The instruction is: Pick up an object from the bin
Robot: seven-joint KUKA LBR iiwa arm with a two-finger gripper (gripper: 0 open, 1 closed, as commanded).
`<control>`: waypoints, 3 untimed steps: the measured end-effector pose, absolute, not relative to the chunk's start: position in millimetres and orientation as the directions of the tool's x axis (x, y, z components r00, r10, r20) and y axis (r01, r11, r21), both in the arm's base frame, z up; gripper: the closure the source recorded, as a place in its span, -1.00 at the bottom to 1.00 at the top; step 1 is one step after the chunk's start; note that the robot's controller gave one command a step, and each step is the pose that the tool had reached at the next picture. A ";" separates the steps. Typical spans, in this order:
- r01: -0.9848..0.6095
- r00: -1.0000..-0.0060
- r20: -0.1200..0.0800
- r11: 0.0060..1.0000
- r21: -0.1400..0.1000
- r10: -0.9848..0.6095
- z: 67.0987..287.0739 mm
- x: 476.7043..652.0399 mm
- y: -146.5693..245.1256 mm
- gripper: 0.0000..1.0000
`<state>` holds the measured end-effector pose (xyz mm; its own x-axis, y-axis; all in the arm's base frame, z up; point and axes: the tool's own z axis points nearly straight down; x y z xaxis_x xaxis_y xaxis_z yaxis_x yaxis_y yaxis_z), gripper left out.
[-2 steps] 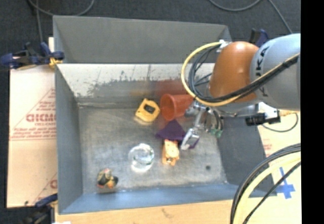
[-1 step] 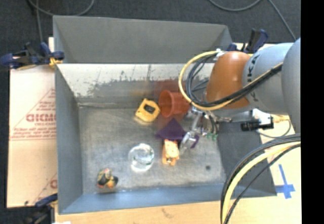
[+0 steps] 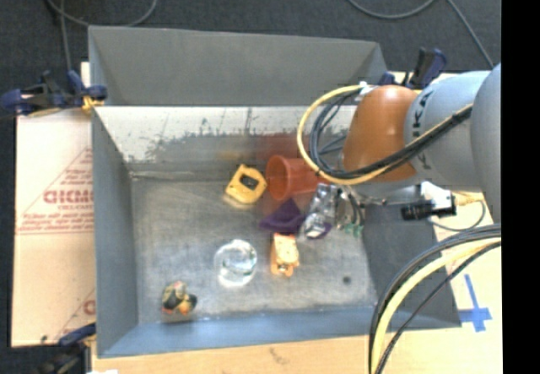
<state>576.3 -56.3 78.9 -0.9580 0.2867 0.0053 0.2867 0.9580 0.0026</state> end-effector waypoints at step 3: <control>0.285 -0.958 0.002 0.958 0.001 0.285 97.0 573.7 -56.6 1.00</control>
Offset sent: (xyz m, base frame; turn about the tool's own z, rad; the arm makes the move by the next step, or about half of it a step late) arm -0.0001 0.0000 0.0644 0.0000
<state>573.7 -56.6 97.0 -0.9584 0.2853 0.0022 0.2853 0.9584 0.0009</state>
